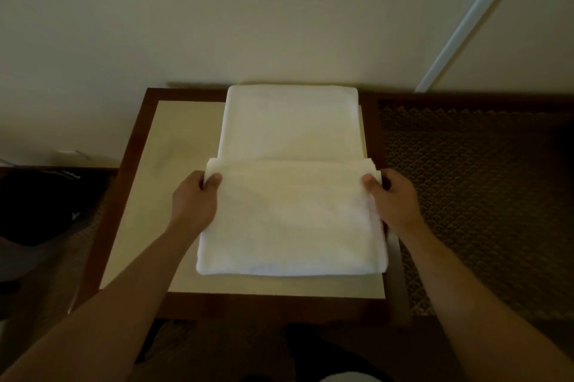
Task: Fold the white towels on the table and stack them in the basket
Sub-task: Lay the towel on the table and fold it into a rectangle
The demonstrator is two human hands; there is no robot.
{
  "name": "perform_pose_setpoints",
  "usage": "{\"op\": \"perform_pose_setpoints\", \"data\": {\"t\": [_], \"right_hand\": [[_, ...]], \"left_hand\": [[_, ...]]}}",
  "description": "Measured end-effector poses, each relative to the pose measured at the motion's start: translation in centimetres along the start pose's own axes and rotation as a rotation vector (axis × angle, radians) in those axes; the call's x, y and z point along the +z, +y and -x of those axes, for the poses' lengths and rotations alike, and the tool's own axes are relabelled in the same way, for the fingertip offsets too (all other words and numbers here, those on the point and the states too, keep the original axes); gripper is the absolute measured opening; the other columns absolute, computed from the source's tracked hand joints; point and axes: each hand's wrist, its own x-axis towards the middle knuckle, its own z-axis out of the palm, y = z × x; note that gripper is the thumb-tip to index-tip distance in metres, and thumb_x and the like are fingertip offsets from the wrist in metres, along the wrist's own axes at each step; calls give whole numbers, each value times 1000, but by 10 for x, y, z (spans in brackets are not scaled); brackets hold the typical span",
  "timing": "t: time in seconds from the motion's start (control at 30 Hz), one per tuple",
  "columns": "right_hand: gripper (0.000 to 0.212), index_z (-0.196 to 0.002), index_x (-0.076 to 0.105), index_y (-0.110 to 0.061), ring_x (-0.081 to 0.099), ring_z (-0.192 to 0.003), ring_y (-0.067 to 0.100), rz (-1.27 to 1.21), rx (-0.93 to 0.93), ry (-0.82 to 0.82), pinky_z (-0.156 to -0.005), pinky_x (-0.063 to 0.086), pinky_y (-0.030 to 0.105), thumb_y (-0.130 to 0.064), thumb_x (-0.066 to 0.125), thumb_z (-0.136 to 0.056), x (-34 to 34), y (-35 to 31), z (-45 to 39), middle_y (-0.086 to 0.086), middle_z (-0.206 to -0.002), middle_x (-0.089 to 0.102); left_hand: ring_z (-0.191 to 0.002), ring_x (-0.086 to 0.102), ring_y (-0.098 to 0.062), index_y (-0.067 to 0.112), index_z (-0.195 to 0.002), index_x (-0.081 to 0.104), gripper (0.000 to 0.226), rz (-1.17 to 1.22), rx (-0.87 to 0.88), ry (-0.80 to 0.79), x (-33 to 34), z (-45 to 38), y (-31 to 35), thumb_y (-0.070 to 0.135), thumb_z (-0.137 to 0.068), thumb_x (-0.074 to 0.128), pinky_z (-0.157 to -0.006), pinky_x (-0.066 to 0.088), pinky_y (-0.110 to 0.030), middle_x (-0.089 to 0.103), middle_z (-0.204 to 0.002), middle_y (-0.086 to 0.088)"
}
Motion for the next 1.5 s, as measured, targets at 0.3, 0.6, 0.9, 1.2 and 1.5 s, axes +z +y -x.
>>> {"op": "perform_pose_setpoints", "data": {"t": [0.3,0.6,0.9,1.2,1.5], "right_hand": [[25,-106,70,-12,67,-93,23,85,73,-64,-77,49,31,-35,63,-100,13,-8,-39,-2,-94,69],[45,-139,33,-26,68,-98,39,426,28,0,-83,56,48,-49,44,-103,28,13,13,13,-125,63],[65,-161,23,-23,13,-156,29,835,-401,-187,-118,18,61,-52,22,-103,69,-25,37,3,-170,16],[71,-159,-17,-39,-22,-154,27,1059,-159,-269,-120,-8,65,-71,3,-99,23,10,-3,-13,-167,-23],[69,-162,24,-24,12,-156,33,977,-409,-231,-119,14,67,-60,22,-102,67,1,75,4,-170,16]], "left_hand": [[-105,62,-35,16,-128,57,41,-36,51,32,15,-19,17,48,-104,47,-84,48,-39,66,-110,-6],[-107,64,-38,24,-143,36,43,-221,105,50,24,30,-19,45,-106,40,-81,49,-45,62,-131,-13],[-153,20,-31,24,-153,35,58,-508,561,-43,59,45,21,35,-96,41,-122,21,-57,21,-167,-8],[-157,-1,-34,39,-162,2,68,-728,362,-127,40,-8,-35,64,-99,3,-123,-1,-61,-5,-172,2],[-157,10,-29,28,-160,28,67,-577,669,-226,64,51,0,56,-101,17,-124,12,-60,14,-171,-3]]}}
